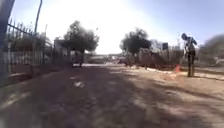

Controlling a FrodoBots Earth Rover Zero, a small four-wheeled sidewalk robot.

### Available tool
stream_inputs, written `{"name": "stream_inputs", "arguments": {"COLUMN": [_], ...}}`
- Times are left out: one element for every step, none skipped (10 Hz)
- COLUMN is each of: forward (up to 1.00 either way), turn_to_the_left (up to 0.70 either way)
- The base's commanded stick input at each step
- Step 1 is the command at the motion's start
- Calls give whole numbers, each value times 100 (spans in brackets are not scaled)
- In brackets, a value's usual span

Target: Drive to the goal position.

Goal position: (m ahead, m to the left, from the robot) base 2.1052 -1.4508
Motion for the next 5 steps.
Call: {"name": "stream_inputs", "arguments": {"forward": [100, 100, 100, 100, 0], "turn_to_the_left": [-27, -27, -27, -27, -45]}}
